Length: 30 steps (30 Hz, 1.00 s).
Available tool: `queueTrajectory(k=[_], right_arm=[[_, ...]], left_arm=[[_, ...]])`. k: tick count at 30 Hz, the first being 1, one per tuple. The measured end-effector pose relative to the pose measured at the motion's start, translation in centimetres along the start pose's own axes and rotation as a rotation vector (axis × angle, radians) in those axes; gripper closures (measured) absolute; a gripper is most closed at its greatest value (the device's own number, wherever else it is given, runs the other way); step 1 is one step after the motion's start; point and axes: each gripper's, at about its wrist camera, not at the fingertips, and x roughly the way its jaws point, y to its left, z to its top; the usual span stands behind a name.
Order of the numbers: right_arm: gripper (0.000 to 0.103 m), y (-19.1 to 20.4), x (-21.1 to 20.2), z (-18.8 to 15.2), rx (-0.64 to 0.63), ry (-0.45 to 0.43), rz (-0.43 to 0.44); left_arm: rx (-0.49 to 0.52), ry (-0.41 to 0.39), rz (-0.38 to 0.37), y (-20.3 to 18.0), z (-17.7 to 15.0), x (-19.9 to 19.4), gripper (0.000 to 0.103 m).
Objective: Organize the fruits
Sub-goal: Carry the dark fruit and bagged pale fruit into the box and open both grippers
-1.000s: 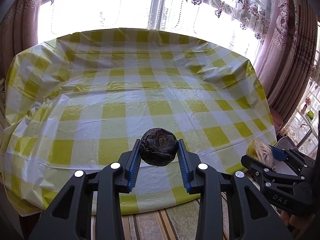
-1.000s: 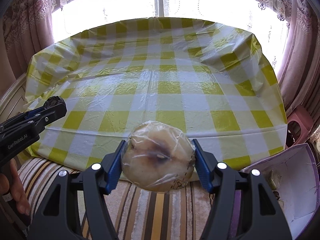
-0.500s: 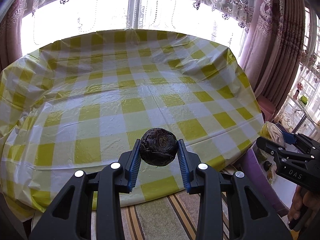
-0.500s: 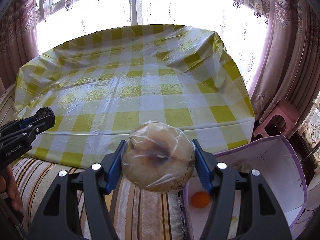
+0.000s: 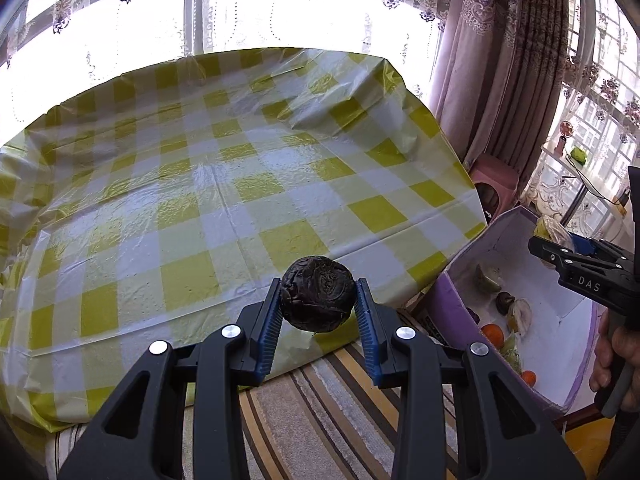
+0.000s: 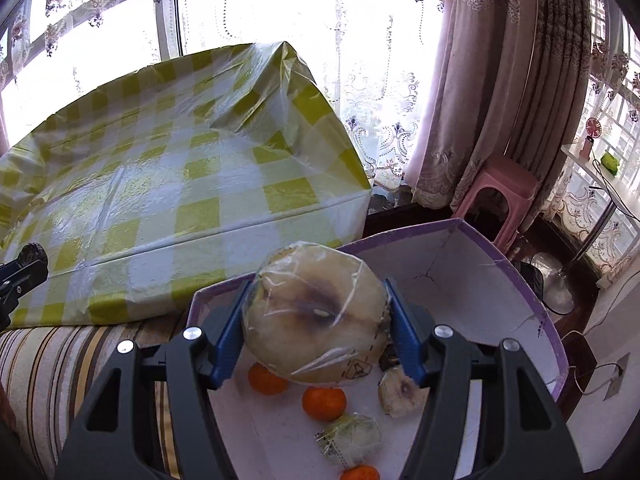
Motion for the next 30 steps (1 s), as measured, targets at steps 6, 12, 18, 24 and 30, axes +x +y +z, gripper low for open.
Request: queueTrajectory(k=[6, 12, 18, 24, 30], right_arm=[[0.039, -4.9, 1.9, -1.1, 0.063, 0.040, -0.084], [0.039, -8.1, 4.3, -1.7, 0.098, 0.097, -0.137], [0.039, -9.6, 6.6, -1.3, 0.111, 0.143, -0.181], [0.039, -10.4, 8.3, -1.2, 0.116, 0.174, -0.198], [0.039, -10.4, 9.0, -1.2, 0.114, 0.183, -0.196]], left_arm=[[0.093, 0.031, -0.077, -4.9, 0.5, 1.9, 0.070], [0.215, 0.101, -0.181, -10.6, 0.6, 5.4, 0.070], [0.323, 0.189, -0.264, -15.6, 1.2, 9.3, 0.070], [0.416, 0.288, -0.286, -19.4, 0.9, 12.9, 0.070], [0.449, 0.339, -0.275, -21.0, 0.5, 15.1, 0.070]])
